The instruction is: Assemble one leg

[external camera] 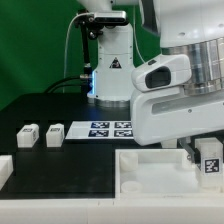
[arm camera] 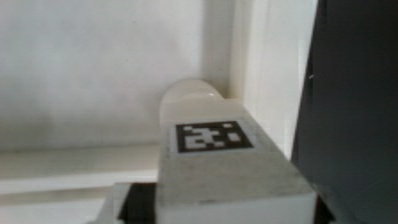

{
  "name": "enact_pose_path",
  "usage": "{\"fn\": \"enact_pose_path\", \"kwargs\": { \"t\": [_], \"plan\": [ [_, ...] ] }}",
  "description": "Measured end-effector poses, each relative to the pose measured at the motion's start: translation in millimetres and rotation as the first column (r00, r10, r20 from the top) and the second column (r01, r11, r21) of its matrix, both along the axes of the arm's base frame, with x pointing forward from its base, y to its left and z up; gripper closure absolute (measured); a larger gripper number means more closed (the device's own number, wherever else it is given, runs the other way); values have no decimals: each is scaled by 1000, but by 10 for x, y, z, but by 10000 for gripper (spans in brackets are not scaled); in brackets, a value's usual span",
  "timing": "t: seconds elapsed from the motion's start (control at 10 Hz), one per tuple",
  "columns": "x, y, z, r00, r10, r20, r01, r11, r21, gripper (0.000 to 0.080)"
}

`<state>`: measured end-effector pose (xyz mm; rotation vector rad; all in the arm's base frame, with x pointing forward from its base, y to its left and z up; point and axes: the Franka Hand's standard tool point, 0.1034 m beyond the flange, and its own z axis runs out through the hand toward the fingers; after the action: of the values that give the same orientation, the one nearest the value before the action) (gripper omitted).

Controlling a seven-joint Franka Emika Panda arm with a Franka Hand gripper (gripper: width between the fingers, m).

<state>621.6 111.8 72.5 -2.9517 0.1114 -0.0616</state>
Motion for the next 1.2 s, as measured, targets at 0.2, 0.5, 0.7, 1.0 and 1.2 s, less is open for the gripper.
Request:
{"fn": "enact_pose_path", "kwargs": {
  "t": [0.2, 0.5, 0.7, 1.0, 1.2],
  "plan": [
    [2, -13, -2, 984, -174, -33, 174, 985, 8, 505],
    [37, -42, -19, 704, -691, -162, 703, 710, 27, 505],
    [24, -12, -31, 362, -891, -274, 925, 380, -14, 505],
    [15, 63, -28, 188, -931, -312, 975, 215, -54, 505],
    [13, 67, -29, 246, -920, -304, 962, 270, -39, 324]
  ]
}}
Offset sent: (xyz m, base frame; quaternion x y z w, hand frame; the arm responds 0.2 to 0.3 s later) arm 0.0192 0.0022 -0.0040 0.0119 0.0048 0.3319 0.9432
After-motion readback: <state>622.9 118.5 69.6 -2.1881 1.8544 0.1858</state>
